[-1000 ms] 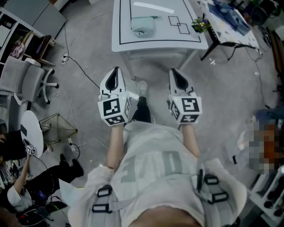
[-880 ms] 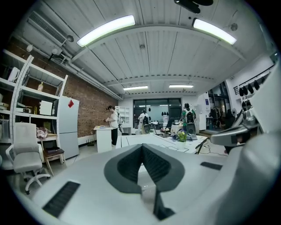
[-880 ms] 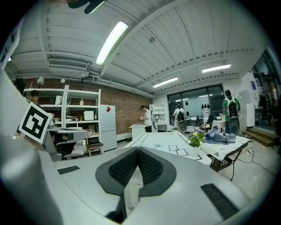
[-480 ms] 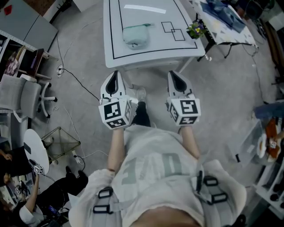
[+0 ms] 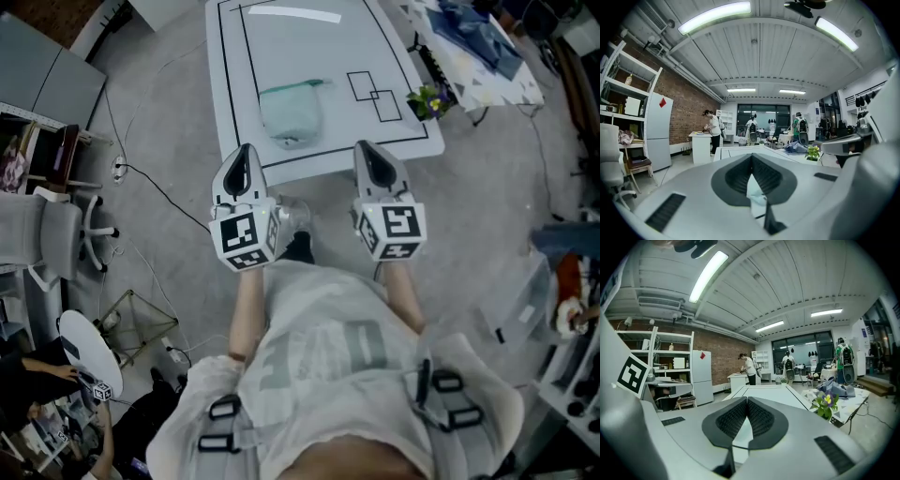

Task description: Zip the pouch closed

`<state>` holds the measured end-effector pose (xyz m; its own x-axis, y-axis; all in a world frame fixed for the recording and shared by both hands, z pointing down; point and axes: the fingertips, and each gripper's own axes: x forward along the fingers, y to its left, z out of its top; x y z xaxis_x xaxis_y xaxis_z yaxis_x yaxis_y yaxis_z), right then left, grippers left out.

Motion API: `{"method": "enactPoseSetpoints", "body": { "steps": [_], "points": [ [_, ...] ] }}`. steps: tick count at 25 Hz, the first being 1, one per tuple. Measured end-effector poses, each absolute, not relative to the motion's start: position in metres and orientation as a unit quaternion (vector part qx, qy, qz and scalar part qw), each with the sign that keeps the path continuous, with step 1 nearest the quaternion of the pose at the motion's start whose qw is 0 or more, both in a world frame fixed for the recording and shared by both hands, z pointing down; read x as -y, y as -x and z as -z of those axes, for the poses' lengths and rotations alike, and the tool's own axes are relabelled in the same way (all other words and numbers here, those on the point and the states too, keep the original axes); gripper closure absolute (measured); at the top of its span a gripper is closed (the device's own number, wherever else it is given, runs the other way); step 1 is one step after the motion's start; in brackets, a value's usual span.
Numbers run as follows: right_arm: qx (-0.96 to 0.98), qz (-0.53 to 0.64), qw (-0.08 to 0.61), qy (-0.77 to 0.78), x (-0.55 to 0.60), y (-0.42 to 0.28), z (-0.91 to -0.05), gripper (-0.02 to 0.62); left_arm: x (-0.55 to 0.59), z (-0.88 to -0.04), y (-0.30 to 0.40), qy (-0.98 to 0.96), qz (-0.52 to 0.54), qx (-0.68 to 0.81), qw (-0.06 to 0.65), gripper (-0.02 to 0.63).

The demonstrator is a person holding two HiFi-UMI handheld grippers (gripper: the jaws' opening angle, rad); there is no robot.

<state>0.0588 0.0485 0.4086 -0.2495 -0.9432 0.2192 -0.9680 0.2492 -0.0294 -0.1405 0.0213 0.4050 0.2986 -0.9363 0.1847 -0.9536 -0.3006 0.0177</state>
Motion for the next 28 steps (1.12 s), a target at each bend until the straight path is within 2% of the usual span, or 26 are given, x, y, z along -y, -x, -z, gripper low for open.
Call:
{"method": "enactPoseSetpoints", "body": {
  "steps": [12,21,28],
  "points": [
    [0.769,-0.061,0.086,-0.631,0.081,-0.047,-0.404,0.588,0.109,-0.401,0.173,-0.802,-0.071,0.591,0.057,0.600],
    [0.767,-0.045,0.048,-0.638,0.131,-0.074,-0.381,0.588,0.147,-0.378,0.171,-0.785,-0.040,0.616,0.040,0.600],
    [0.777,-0.067,0.050,-0.624,0.161,-0.095,-0.382,0.588,0.163,-0.364,0.159,-0.760,-0.032,0.648,0.030,0.598]
  ]
}}
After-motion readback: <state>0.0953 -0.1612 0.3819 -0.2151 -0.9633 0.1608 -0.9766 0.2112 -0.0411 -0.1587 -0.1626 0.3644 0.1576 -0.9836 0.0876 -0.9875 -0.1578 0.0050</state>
